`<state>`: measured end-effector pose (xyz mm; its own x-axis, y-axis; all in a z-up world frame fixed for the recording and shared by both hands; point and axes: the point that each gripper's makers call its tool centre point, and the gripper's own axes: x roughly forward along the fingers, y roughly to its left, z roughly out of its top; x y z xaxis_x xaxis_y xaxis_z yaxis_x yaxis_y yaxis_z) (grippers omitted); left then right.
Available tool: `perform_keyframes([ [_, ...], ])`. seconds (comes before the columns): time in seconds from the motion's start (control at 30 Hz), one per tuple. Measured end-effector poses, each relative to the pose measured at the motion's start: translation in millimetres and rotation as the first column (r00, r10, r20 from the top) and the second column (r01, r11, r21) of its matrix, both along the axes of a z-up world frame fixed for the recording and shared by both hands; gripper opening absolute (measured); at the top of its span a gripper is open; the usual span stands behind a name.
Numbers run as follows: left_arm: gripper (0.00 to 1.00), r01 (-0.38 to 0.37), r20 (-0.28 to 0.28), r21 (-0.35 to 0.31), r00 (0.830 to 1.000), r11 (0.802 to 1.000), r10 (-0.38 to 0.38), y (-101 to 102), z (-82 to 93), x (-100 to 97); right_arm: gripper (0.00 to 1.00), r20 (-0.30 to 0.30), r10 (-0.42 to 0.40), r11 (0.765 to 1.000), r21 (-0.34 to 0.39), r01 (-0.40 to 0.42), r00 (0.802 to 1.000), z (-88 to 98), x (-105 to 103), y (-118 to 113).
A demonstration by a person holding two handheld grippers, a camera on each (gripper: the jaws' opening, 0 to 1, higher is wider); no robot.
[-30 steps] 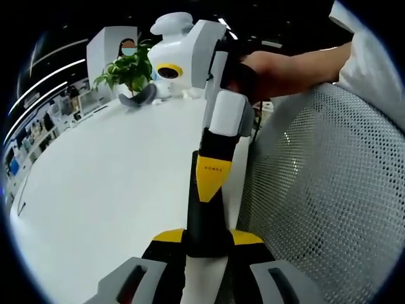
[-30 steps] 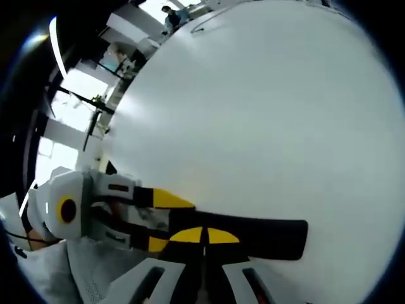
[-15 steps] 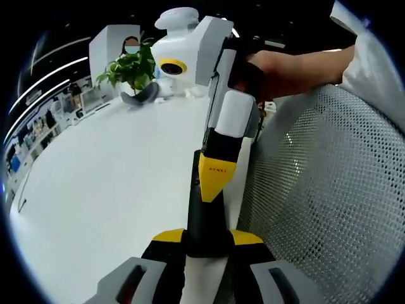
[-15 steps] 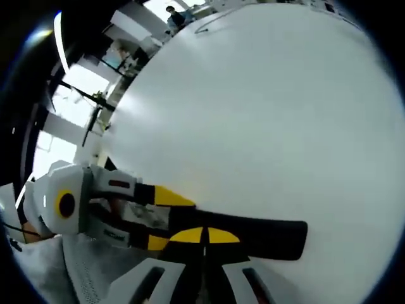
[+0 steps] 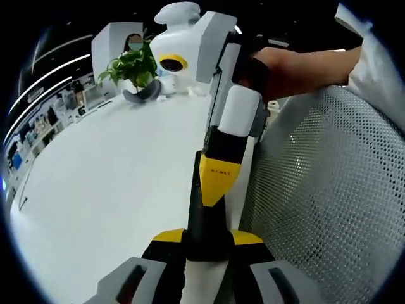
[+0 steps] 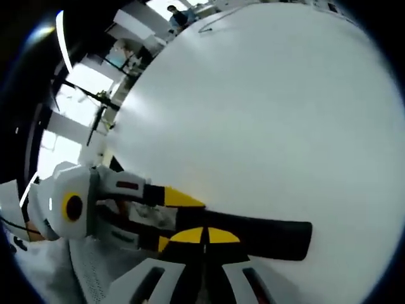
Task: Press the specified remote control buttons in sequence, fully releasing each button before pressing the next.
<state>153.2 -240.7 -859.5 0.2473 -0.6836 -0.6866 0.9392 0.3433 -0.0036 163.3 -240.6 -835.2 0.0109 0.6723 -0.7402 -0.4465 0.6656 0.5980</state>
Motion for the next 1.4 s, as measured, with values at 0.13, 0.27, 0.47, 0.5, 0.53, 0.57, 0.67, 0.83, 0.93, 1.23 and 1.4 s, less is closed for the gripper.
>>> perform_keyframes([
  [0.13, 0.25, -0.001, 0.002, -0.003, 1.000, 1.000, 0.001, -0.5, 0.3, -0.2, 0.00, 0.183, -0.069, 0.996, 0.069, 0.057, 0.981, 30.9, 19.9, -4.4],
  [0.27, 0.25, -0.005, 0.001, -0.002, 1.000, 1.000, 0.005, -0.3, 0.2, -0.2, 0.00, 0.424, -0.191, 0.981, 0.104, 0.162, 0.885, 67.8, 44.3, -23.2],
  [0.47, 0.25, -0.007, 0.001, -0.004, 1.000, 1.000, 0.007, -0.5, 0.4, 0.0, 0.00, 0.593, -0.234, 0.968, 0.072, 0.239, 0.770, 99.1, 53.0, -50.8],
  [0.5, 0.25, -0.008, 0.001, -0.005, 1.000, 1.000, 0.008, -0.5, 0.4, 0.0, 0.00, 0.619, -0.253, 0.961, 0.074, 0.266, 0.743, 105.6, 54.3, -56.9],
  [0.53, 0.25, -0.008, 0.001, -0.005, 1.000, 1.000, 0.008, -0.5, 0.5, 0.0, 0.00, 0.628, -0.259, 0.959, 0.076, 0.274, 0.734, 107.5, 54.7, -58.8],
  [0.57, 0.25, -0.009, 0.001, -0.006, 1.000, 1.000, 0.009, -0.4, 0.4, 0.0, 0.01, 0.662, -0.276, 0.951, 0.083, 0.298, 0.697, 114.8, 57.2, -65.2],
  [0.67, 0.25, -0.010, 0.002, -0.006, 1.000, 1.000, 0.010, -0.5, 0.1, 0.1, 0.15, 0.742, -0.330, 0.927, 0.139, 0.349, 0.584, 137.6, 62.0, -79.8],
  [0.83, 0.25, -0.009, 0.001, -0.003, 1.000, 1.000, 0.009, -0.5, 0.1, 0.5, 0.46, 0.811, -0.390, 0.891, 0.213, 0.401, 0.436, 154.6, 68.4, -98.4],
  [0.93, 0.25, -0.009, 0.000, -0.003, 1.000, 1.000, 0.009, -0.7, 0.0, 0.8, 0.64, 0.836, -0.400, 0.865, 0.208, 0.457, 0.376, 148.0, 74.4, -111.9],
  [1.23, 0.25, 0.000, -0.003, 0.008, 1.000, 1.000, 0.000, -0.3, -0.2, 1.4, 0.97, 0.861, -0.422, 0.826, 0.236, 0.512, 0.284, 156.6, 82.4, -127.5],
  [1.4, 0.25, 0.005, -0.013, 0.029, 1.000, 1.000, -0.005, 0.2, -0.7, 4.1, 0.99, 0.846, -0.423, 0.822, 0.208, 0.530, 0.325, 145.9, 85.2, -130.0],
])
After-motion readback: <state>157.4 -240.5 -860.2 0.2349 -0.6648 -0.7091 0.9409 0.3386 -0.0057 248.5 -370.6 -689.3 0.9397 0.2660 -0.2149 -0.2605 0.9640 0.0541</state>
